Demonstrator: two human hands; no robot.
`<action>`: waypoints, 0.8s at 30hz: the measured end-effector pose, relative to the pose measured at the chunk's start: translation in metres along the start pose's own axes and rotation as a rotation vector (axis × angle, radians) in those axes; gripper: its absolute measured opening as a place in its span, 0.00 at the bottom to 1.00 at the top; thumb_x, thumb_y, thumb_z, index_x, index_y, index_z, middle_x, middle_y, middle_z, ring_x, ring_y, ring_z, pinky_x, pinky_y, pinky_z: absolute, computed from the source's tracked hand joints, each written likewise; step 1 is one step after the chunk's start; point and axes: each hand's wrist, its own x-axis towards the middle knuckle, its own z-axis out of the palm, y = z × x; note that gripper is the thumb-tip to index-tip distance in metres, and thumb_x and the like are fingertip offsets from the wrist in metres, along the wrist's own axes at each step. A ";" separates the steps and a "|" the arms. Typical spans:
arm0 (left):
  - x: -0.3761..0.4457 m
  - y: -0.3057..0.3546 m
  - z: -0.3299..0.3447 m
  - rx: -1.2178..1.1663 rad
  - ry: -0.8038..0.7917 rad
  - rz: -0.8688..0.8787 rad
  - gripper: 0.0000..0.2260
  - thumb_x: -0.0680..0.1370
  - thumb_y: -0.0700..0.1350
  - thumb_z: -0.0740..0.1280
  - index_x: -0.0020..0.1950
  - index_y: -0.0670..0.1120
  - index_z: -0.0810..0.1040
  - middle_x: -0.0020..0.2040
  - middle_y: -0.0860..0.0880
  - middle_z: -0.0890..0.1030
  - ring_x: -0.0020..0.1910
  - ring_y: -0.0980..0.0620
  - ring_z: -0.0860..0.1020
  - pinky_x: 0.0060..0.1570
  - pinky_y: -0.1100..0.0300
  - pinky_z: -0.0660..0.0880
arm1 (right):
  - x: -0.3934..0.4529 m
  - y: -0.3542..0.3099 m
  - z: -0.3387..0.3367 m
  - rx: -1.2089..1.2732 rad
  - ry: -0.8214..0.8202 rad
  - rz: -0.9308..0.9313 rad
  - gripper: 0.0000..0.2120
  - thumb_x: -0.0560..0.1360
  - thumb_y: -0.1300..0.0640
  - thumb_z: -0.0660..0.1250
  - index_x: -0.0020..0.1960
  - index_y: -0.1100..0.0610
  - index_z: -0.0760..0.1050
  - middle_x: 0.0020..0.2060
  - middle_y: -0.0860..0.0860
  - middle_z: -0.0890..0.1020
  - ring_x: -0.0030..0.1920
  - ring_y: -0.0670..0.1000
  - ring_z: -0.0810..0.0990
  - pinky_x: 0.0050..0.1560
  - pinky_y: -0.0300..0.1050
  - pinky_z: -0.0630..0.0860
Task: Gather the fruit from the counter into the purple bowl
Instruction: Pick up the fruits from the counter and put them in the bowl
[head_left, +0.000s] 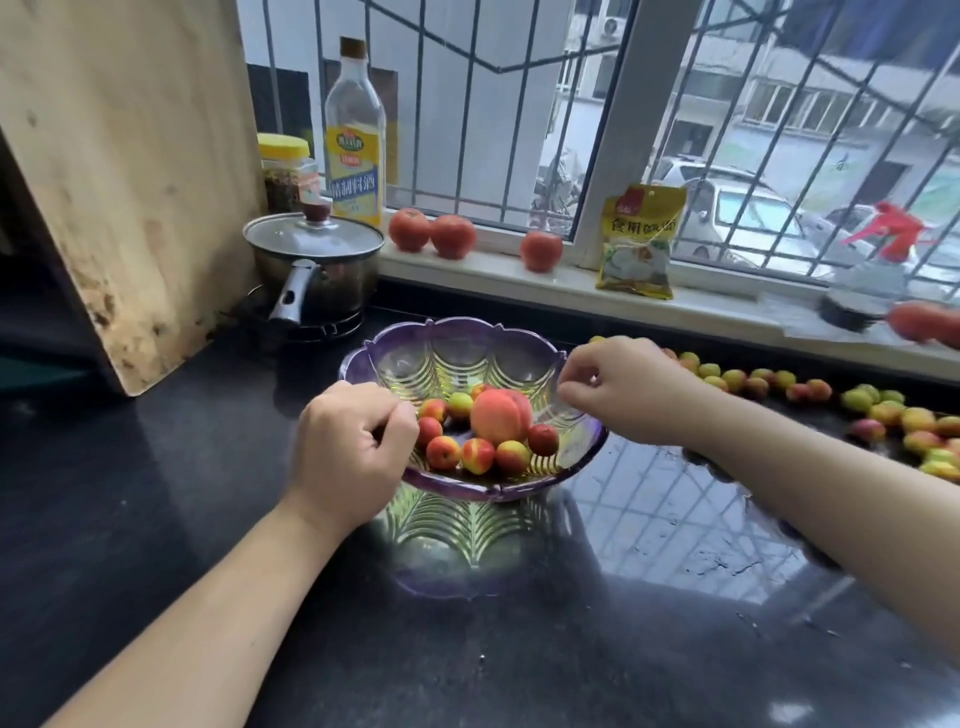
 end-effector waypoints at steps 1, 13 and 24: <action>0.000 0.000 0.000 -0.006 -0.002 -0.009 0.19 0.78 0.45 0.60 0.30 0.57 0.56 0.25 0.56 0.59 0.28 0.51 0.63 0.37 0.69 0.61 | 0.001 0.005 -0.003 0.022 0.064 0.027 0.06 0.78 0.51 0.66 0.45 0.47 0.81 0.39 0.44 0.83 0.42 0.48 0.81 0.42 0.45 0.78; 0.001 -0.007 0.003 -0.041 0.024 -0.068 0.20 0.78 0.44 0.60 0.27 0.50 0.59 0.23 0.52 0.61 0.27 0.50 0.63 0.37 0.69 0.61 | 0.066 0.129 0.031 -0.028 0.209 0.565 0.09 0.76 0.52 0.65 0.53 0.50 0.82 0.55 0.55 0.83 0.56 0.60 0.77 0.55 0.54 0.76; 0.001 -0.012 0.006 -0.027 0.016 -0.008 0.20 0.80 0.42 0.60 0.28 0.51 0.59 0.25 0.56 0.60 0.27 0.56 0.62 0.38 0.69 0.61 | 0.150 0.111 0.069 -0.394 0.138 0.527 0.25 0.79 0.40 0.59 0.66 0.56 0.72 0.62 0.63 0.79 0.69 0.65 0.70 0.74 0.63 0.53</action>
